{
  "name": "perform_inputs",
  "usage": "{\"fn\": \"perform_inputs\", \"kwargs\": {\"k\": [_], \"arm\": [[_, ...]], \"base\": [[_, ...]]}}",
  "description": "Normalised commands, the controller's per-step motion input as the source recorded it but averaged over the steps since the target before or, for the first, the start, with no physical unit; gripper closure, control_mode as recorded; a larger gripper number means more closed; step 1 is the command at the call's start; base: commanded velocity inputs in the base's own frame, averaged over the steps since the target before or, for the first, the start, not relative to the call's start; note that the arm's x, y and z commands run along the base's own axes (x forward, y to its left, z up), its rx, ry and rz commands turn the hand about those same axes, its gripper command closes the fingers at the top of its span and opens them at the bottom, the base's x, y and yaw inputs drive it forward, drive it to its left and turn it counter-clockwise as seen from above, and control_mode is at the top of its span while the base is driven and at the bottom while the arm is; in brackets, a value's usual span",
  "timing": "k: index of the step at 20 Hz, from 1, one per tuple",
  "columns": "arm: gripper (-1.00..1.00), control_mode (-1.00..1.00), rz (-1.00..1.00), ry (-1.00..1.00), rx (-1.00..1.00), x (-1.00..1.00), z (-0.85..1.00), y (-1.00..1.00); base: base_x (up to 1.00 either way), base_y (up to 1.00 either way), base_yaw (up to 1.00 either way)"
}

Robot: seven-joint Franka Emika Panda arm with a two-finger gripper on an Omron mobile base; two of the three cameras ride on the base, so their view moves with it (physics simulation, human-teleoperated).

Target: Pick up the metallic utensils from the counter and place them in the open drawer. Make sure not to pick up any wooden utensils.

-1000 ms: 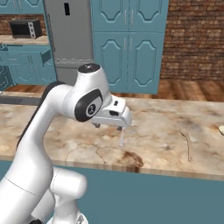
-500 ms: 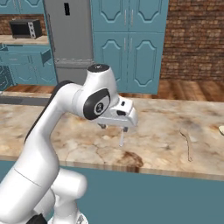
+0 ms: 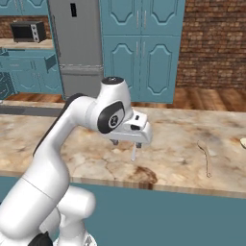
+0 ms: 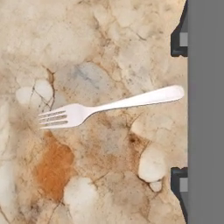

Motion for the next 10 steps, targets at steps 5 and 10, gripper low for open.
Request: {"fn": "perform_inputs", "kwargs": {"k": [5,10], "arm": [[-1.0,-1.0,0.0,0.03,0.0,0.28,-0.11,-0.13],[-1.0,-1.0,0.0,0.05,0.0,0.28,-0.08,-0.18]], "base": [[0.0,0.0,0.0],[0.0,0.0,0.0]]}}
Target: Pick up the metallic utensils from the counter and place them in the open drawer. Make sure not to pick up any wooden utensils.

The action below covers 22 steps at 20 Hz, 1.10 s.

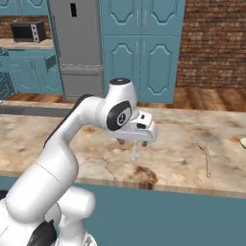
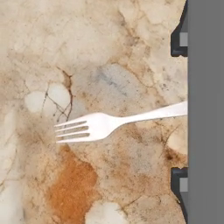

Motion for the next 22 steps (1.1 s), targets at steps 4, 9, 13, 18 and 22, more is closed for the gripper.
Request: {"fn": "perform_inputs", "kwargs": {"k": [4,9,13,18,22], "arm": [[-1.0,-1.0,0.0,0.06,0.0,0.24,-0.15,-0.05],[-1.0,-1.0,0.0,0.04,0.0,0.16,-0.17,-0.03],[-1.0,-1.0,0.0,0.01,0.0,0.06,-0.26,-0.08],[-1.0,-1.0,0.0,0.0,0.0,0.0,-0.29,-0.03],[-1.0,-1.0,0.0,0.0,0.0,0.0,-0.32,0.0]], "base": [[0.0,0.0,0.0],[0.0,0.0,0.0],[0.0,0.0,0.0],[0.0,0.0,0.0],[0.0,0.0,0.0]]}}
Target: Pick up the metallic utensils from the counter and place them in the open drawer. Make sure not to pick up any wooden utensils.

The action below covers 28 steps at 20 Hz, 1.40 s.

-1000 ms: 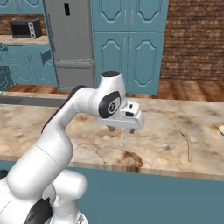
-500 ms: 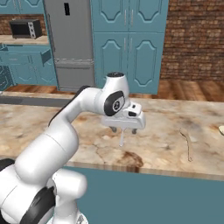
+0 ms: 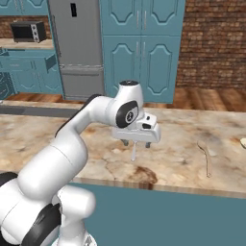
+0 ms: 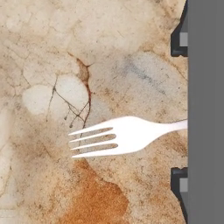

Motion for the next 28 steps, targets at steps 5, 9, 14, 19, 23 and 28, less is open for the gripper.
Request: {"fn": "perform_inputs", "kwargs": {"k": [5,9,14,19,23,28], "arm": [[1.0,-1.0,0.0,0.0,0.0,-0.06,-0.39,0.0],[1.0,-1.0,0.0,0.0,0.0,-0.23,-0.33,0.0],[1.0,-1.0,0.0,0.03,0.0,0.0,-0.41,0.0],[1.0,-1.0,0.0,0.08,0.0,0.0,-0.46,0.0],[1.0,-1.0,0.0,0.18,0.0,0.0,-0.25,0.04],[1.0,-1.0,0.02,0.14,0.0,-0.01,-0.45,0.02]], "base": [[0.0,0.0,0.0],[0.0,0.0,0.0],[0.0,0.0,0.0],[0.0,0.0,0.0],[0.0,0.0,0.0],[0.0,0.0,0.0]]}}
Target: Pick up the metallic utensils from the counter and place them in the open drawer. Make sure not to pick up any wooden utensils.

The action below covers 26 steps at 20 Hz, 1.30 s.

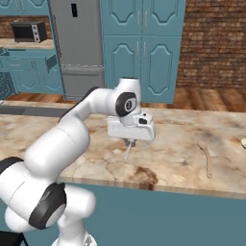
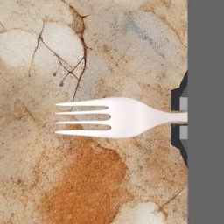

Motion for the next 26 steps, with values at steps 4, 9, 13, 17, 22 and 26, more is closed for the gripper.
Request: {"fn": "perform_inputs", "kwargs": {"k": [4,9,13,17,22,26], "arm": [[1.0,-1.0,0.04,0.01,0.0,-0.15,-0.29,0.01],[1.0,-1.0,0.08,0.03,0.03,-0.34,-0.63,-0.08],[1.0,-1.0,0.02,-0.05,0.1,-0.56,-0.52,-0.16],[1.0,-1.0,0.0,-0.07,0.08,-0.34,-0.09,0.0],[1.0,-1.0,0.0,-0.21,0.0,-0.51,0.39,0.0],[1.0,-1.0,0.0,-0.25,0.0,-0.51,0.58,0.02]], "base": [[0.0,0.0,0.0],[0.0,0.0,0.0],[0.0,0.0,0.0],[0.0,0.0,0.0],[0.0,0.0,0.0],[0.0,0.0,0.0]]}}
